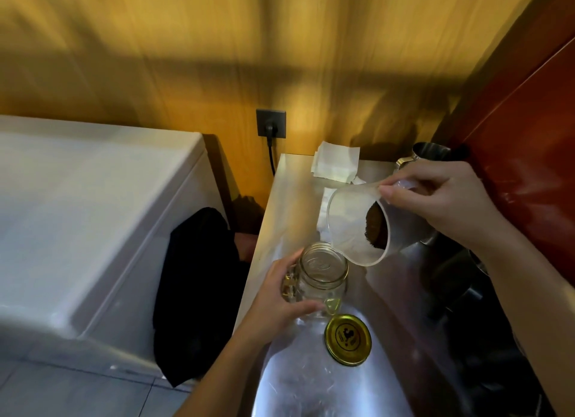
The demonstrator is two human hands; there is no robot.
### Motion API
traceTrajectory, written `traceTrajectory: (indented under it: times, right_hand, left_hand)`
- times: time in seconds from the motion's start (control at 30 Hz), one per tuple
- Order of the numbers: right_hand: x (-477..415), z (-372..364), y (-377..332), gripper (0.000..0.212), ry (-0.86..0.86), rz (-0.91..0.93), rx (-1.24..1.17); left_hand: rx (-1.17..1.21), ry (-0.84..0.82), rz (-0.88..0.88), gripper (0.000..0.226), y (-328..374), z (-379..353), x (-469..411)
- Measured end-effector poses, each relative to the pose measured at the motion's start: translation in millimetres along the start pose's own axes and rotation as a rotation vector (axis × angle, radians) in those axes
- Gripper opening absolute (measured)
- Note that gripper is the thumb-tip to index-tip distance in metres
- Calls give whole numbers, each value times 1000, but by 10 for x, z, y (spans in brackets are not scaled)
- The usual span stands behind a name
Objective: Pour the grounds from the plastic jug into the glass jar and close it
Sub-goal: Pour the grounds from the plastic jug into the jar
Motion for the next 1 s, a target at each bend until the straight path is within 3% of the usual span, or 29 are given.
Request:
traceTrajectory:
  times: [0.17, 0.57, 0.87, 1.0]
  right_hand:
    - [-87, -47, -46, 4, -50, 48, 69]
    - [-236, -189, -228, 28, -180, 210, 257]
    - [-282, -247, -228, 11, -261, 268, 328]
    - [-298, -288, -225, 13, -302, 306, 376]
  left_hand:
    - [4, 10, 15, 87, 2, -15, 28]
    - [16, 20, 40, 93, -13, -42, 29]
    - [14, 14, 51, 91, -13, -59, 36]
    - [14, 25, 50, 87, -11, -60, 37]
Point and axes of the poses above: each hand's wrist, its own x-axis away from the middle knuckle, its own z-axis out of the back of the hand, y = z × x, the point moved 2 cm from there along -x, towards the middle knuckle, and after that the axes turned 11 degrees about z, right-handed, at the moved point
